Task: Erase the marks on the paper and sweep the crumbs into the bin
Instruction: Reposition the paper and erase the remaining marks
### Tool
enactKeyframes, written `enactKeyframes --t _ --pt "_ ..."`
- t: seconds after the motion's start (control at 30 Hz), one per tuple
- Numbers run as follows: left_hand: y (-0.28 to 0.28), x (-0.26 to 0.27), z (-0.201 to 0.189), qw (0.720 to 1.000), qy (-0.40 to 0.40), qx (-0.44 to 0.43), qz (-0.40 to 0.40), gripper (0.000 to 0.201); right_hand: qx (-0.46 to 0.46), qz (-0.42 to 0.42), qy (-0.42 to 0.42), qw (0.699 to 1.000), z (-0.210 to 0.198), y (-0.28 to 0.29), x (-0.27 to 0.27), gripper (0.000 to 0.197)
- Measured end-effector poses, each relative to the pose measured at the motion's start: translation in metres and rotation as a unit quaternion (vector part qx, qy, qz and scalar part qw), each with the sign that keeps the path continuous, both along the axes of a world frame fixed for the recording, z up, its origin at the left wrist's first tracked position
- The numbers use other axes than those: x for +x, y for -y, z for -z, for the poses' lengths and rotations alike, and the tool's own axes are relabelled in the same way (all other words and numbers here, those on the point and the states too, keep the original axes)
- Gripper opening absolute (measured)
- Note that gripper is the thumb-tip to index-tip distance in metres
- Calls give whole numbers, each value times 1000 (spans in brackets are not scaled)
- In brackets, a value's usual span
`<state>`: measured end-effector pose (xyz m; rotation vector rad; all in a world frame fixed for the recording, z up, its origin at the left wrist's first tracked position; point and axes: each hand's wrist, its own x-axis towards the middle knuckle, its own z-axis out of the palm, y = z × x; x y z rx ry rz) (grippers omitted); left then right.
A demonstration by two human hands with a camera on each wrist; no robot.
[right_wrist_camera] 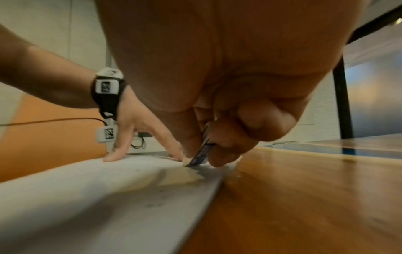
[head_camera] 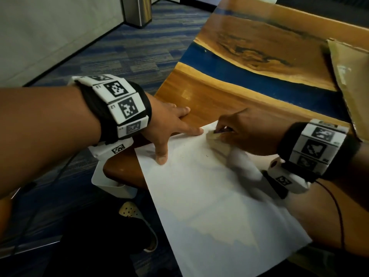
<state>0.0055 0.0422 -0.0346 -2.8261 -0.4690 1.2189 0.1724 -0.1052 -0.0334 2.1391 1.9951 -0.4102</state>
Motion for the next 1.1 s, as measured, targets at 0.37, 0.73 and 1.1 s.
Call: enactKeyframes --t 0.37,0.73,1.1 --pt "2 -8 9 999 33 -4 -38 125 26 -7 10 1000 2 10 -15 26" --pt "5 -6 5 999 24 3 -33 129 7 -89 -25 996 3 19 -22 25" --pt "3 -3 5 1000 15 6 -26 131 8 -117 -58 991 11 17 -23 22"
